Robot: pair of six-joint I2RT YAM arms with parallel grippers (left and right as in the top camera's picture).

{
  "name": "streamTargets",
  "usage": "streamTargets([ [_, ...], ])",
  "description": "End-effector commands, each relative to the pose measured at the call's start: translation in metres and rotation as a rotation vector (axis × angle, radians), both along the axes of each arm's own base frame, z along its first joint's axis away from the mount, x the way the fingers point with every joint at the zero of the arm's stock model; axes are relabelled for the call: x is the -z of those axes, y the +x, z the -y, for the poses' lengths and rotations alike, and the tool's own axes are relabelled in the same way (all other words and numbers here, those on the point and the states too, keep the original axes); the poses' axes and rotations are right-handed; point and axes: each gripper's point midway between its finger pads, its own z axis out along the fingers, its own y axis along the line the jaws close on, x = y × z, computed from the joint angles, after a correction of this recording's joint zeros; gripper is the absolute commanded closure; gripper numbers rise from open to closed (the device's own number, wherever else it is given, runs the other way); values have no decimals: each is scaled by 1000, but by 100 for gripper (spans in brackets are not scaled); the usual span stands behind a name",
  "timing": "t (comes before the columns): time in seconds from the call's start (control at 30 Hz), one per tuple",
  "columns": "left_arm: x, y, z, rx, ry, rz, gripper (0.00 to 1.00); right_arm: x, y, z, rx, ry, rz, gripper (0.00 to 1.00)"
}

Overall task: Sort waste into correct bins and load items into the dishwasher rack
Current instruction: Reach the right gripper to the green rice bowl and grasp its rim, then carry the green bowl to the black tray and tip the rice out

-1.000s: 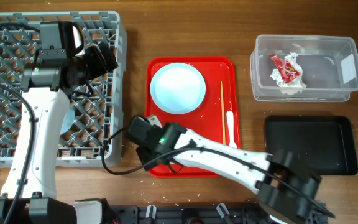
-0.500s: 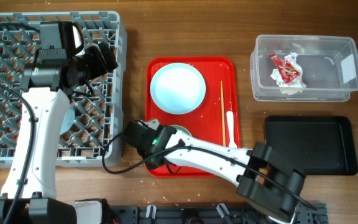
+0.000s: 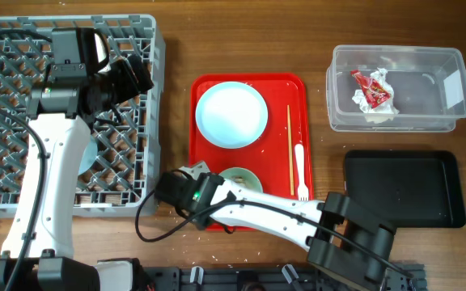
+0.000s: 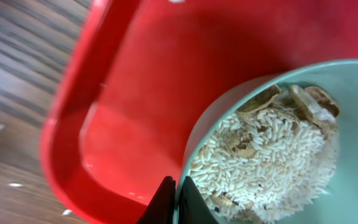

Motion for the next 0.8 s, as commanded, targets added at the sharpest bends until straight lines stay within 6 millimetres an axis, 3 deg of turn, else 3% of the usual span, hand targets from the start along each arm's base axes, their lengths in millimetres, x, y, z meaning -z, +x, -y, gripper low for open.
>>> streamTargets([
  [0.0,-7,1,1,-4,-11,19,0,0,11,24,58,-108,78,96],
  [0.2,-7,1,1,-4,-11,19,0,-17,35,55,268,-178,131,96],
  [0.33,-7,1,1,-4,-11,19,0,-30,57,90,405,-215,116,96],
  [0.5,-7,1,1,-4,-11,19,0,-75,88,134,580,-133,145,96],
  [0.6,-7,1,1,-4,-11,19,0,-111,105,169,706,-37,181,96],
  [0.77,-7,1,1,-4,-12,19,0,-154,122,253,872,123,157,96],
])
